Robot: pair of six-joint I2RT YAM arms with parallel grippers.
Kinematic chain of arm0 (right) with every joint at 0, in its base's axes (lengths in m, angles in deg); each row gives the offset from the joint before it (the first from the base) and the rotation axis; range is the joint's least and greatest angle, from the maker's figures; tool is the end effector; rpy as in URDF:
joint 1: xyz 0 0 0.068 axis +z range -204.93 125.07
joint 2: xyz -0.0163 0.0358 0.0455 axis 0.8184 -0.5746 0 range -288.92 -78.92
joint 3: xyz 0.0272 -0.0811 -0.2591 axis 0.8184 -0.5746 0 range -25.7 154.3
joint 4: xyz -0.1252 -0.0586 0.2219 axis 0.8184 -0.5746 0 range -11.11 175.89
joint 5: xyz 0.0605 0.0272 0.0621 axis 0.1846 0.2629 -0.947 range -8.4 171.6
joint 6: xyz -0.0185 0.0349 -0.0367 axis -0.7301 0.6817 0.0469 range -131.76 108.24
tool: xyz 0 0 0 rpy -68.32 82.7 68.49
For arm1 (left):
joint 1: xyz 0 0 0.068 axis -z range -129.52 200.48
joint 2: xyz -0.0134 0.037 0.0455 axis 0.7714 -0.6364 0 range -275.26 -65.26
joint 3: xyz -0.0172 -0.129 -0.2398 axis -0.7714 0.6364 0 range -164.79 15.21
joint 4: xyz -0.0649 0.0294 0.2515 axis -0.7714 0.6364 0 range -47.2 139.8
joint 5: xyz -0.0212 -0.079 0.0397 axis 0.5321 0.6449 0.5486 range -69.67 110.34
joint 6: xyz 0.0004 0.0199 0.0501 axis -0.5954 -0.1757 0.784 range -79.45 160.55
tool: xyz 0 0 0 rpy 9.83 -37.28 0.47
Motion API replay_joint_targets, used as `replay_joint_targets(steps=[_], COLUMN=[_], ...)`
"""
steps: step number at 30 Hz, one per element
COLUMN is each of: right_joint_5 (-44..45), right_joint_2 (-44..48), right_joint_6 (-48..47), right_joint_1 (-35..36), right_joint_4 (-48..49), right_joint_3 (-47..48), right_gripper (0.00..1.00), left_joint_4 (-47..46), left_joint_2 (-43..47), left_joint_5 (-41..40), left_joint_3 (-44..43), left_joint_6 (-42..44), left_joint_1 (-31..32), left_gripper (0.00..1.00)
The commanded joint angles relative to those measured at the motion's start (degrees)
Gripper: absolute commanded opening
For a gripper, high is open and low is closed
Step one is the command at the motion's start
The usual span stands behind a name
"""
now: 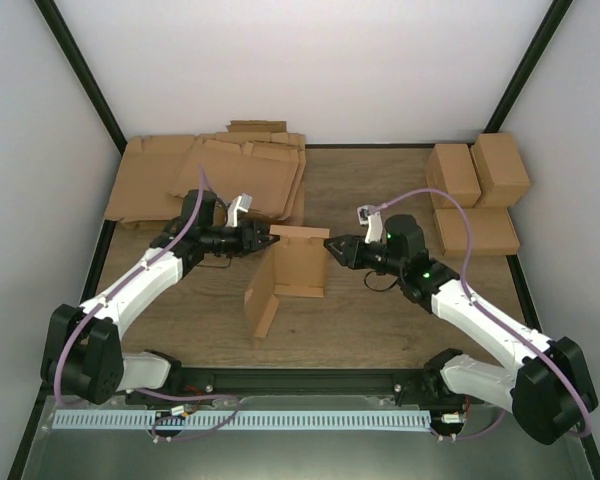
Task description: Fold the paper box
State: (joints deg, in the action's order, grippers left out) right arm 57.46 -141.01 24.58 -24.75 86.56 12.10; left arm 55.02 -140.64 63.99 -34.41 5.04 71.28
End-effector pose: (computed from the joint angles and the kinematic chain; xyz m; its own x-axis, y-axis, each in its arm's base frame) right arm 0.2018 0.1341 0.2581 -0.7427 0.1937 -0.6410 -0.4253 0.6030 0.6749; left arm 0.2517 -0.1220 0.2551 -0.9130 -0.1027 -0.3949 0.2891 0.5202 -0.8036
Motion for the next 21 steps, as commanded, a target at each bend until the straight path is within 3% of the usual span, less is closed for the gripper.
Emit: replay_joint_targets(steps=[1,6,12,21], right_joint_5=[0.76,5.25,3.71,1.92], right_joint_2=[2.05,5.68,8.33,-2.88], right_joint_6=[-4.78,-13.34,-23.1,-32.28], right_joint_1=[-0.11,-0.12,-0.11,-0.11], right_joint_4=[-4.43,-10.8,-13.18,-20.58], right_joint_3=[3.69,6.83,12.22,25.96], right_gripper=[0.41,0.51,0.57,0.64], left_joint_4=[2.29,5.34,7.23,13.14], left_joint_2=[1.3,3.17,5.31,9.98], left_joint_5=[-1.03,-2.43,-3.2,-5.94], left_joint_3=[-1.38,-2.75,-3.27,-3.53], left_joint_6=[1.98,3.43,4.13,6.18], left_joint_1=[0.39,0.4,0.45,0.44], left_gripper=[0.44,0.44,0.46,0.46])
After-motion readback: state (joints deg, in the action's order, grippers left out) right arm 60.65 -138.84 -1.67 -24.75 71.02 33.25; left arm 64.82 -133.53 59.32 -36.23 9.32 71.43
